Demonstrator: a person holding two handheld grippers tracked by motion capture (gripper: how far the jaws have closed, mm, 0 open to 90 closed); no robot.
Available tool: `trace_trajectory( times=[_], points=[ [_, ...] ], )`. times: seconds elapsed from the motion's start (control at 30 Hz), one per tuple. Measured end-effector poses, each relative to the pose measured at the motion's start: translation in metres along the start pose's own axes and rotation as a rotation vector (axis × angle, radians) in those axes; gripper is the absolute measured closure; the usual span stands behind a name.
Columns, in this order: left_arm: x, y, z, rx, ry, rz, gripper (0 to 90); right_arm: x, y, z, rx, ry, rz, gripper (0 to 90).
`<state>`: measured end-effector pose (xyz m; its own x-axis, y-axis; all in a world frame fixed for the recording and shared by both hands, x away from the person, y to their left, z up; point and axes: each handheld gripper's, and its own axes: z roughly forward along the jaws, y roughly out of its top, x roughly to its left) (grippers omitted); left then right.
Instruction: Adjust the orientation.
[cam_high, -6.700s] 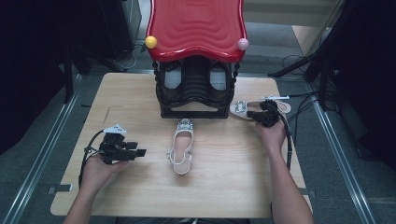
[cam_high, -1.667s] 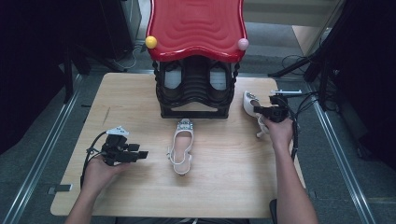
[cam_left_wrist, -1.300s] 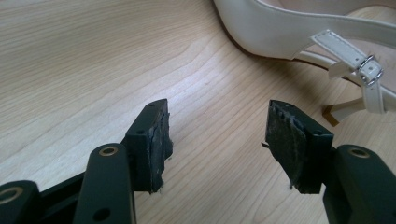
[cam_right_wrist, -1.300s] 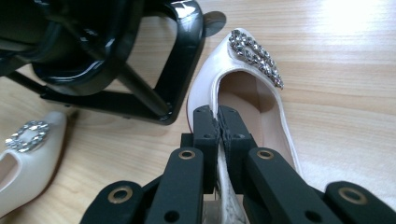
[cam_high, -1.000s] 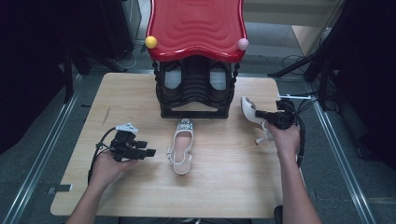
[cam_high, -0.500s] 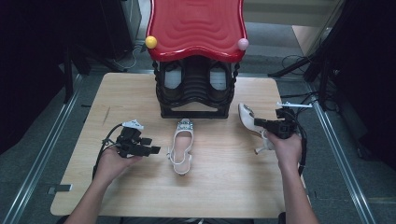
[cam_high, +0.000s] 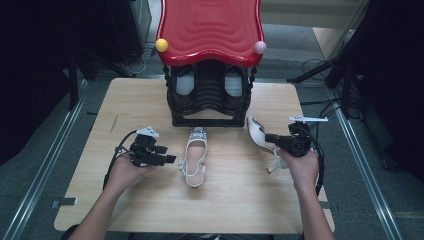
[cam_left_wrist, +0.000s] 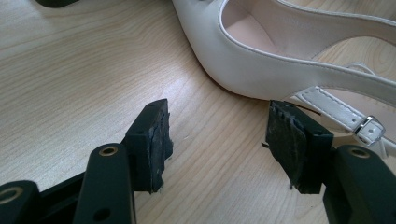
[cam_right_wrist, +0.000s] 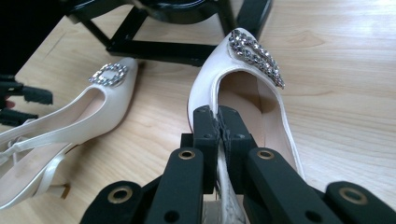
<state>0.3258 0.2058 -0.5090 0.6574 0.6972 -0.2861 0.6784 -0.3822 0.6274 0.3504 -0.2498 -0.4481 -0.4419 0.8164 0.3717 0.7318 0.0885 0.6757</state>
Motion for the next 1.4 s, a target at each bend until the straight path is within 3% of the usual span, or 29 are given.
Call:
trace_trajectory(
  times=[0.43, 0.77, 1.0, 1.17, 1.4],
  points=[
    [-0.002, 0.001, -0.001, -0.009, 0.008, 0.013, 41.3, 0.024, -0.004, 0.015, 0.043, 0.052, -0.044, 88.0],
    [-0.005, 0.002, 0.0, -0.002, 0.005, 0.034, 42.9, 0.036, -0.008, 0.041, 0.077, 0.057, -0.075, 88.0],
    [-0.005, 0.002, 0.001, -0.001, 0.004, 0.033, 42.9, 0.048, -0.012, 0.055, 0.112, 0.105, -0.081, 88.0],
    [-0.006, 0.001, 0.0, -0.001, 0.008, 0.029, 42.9, 0.059, -0.015, 0.069, 0.145, 0.116, -0.112, 88.0],
    [-0.008, 0.0, 0.0, -0.007, -0.01, 0.026, 43.5, 0.065, -0.02, 0.088, 0.191, 0.143, -0.11, 87.9]
  ],
)
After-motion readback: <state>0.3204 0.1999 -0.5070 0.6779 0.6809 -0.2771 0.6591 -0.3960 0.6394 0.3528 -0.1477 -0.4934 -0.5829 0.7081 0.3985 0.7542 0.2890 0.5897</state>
